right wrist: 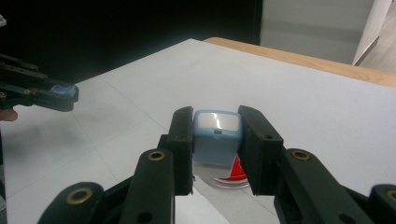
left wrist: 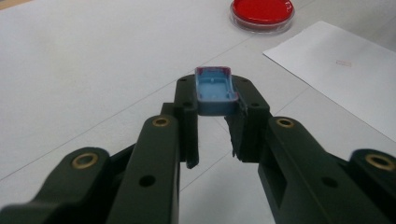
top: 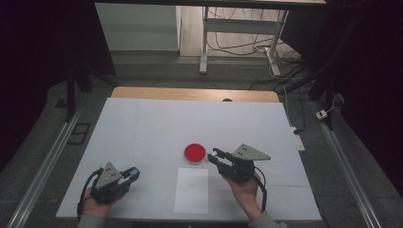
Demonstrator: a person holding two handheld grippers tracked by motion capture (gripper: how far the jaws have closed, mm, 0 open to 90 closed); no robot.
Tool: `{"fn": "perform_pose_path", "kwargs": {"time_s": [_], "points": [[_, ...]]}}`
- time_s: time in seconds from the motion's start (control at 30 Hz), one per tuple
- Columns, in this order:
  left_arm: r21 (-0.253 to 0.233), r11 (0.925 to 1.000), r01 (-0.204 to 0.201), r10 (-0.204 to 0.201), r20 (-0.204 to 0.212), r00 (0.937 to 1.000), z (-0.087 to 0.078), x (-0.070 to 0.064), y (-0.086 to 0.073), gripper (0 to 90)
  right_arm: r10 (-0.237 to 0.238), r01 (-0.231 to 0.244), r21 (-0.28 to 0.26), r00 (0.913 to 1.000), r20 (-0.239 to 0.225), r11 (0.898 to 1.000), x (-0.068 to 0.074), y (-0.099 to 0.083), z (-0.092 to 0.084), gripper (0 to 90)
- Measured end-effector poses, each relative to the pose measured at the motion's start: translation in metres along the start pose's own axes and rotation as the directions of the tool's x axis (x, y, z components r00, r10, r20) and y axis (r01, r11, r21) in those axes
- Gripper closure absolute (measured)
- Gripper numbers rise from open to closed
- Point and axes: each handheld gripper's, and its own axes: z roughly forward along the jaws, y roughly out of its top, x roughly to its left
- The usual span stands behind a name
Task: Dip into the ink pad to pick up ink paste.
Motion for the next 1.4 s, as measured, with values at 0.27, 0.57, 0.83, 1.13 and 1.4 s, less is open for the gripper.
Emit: {"fn": "perform_pose_path", "kwargs": {"time_s": [0.27, 0.57, 0.83, 1.13, 1.4], "points": [[0.002, 1.0, 0.002, -0.002, 0.002, 1.0, 0.001, 0.001, 0.0, 74.1, 0.0, -0.001, 0.027, 1.0, 0.008, 1.0, -0.003, 0.0, 0.007, 66.8], [0.003, 1.0, 0.005, -0.005, 0.004, 1.0, 0.001, 0.002, 0.0, 74.1, -0.006, 0.006, 0.05, 0.9999, 0.009, 0.999, -0.007, 0.006, 0.018, 66.8], [0.007, 1.0, 0.006, -0.006, 0.002, 1.0, 0.002, 0.002, 0.0, 74.1, -0.006, 0.006, 0.066, 1.0, 0.008, 0.998, -0.011, 0.011, 0.027, 66.7], [0.008, 0.9999, 0.008, -0.008, 0.002, 1.0, 0.002, 0.002, 0.0, 74.1, -0.01, 0.01, 0.09, 0.9999, 0.009, 0.996, -0.013, 0.016, 0.042, 66.7], [0.008, 0.9999, 0.008, -0.008, 0.003, 1.0, 0.002, 0.003, -0.001, 74.1, -0.017, 0.016, 0.106, 0.9998, 0.012, 0.994, -0.014, 0.018, 0.052, 66.7]]}}
